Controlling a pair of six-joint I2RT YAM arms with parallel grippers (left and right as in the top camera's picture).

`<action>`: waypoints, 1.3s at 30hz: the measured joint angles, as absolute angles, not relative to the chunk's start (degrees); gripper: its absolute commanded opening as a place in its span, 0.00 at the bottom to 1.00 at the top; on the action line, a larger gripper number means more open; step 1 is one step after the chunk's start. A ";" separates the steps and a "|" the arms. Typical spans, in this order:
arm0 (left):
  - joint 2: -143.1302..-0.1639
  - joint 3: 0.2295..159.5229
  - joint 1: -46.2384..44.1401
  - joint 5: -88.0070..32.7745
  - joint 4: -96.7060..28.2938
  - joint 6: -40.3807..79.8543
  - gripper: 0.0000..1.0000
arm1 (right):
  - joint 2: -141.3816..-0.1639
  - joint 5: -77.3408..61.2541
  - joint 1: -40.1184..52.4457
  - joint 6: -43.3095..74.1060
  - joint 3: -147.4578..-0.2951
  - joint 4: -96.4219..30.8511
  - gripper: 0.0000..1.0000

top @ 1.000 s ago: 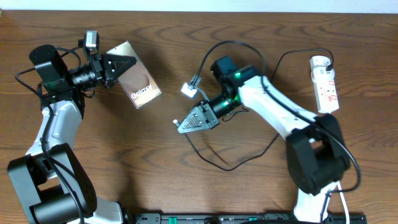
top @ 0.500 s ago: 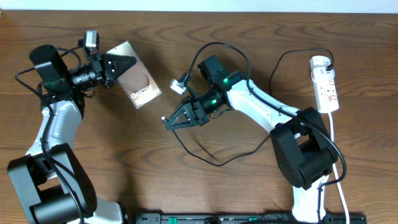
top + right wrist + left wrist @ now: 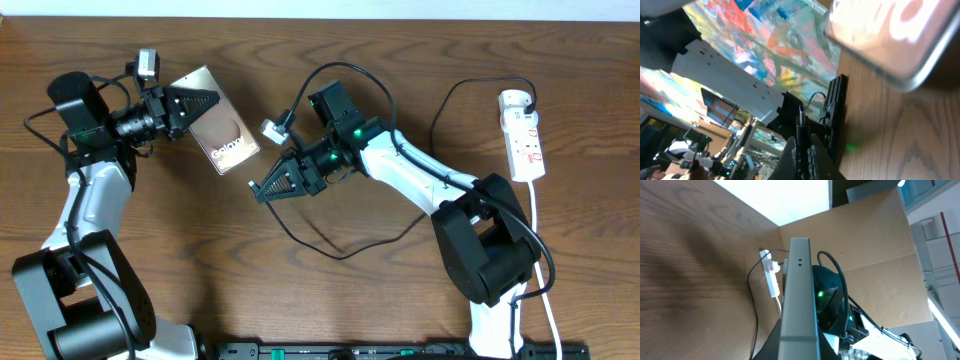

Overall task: Plug charger to phone and switch on socket
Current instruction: 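Carry the cable connector with the right gripper toward the phone's bottom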

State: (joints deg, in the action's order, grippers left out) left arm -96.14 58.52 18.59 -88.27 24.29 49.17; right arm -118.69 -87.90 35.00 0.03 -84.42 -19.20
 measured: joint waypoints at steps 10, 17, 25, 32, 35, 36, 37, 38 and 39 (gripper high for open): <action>-96.14 58.52 17.65 -88.25 24.29 49.01 0.08 | -118.69 -87.88 34.96 6.90 -84.42 -14.52 0.01; -96.14 58.52 17.65 -88.25 24.29 49.01 0.07 | -118.69 -87.57 33.78 9.28 -84.42 -14.06 0.01; -96.14 58.52 17.65 -88.25 26.02 49.01 0.07 | -118.69 -87.42 32.84 11.73 -84.42 -13.15 0.01; -96.14 58.52 17.65 -88.25 26.00 49.01 0.08 | -118.72 -87.46 32.86 12.67 -84.42 -12.53 0.01; -96.14 58.52 17.65 -88.27 26.02 49.01 0.07 | -119.22 -87.81 32.86 12.71 -84.42 -11.75 0.01; -96.14 58.52 17.65 -88.27 26.02 49.01 0.07 | -119.61 -87.90 32.88 12.69 -84.42 -11.66 0.01; -96.14 58.52 17.65 -88.27 26.02 49.01 0.08 | -120.18 -87.96 32.93 12.69 -84.42 -11.62 0.01; -96.14 58.52 17.65 -88.27 26.02 49.01 0.07 | -120.77 -87.99 32.99 12.71 -84.42 -11.51 0.01; -96.14 58.52 17.65 -88.27 26.02 49.01 0.07 | -121.54 -87.96 33.12 12.71 -84.42 -11.42 0.01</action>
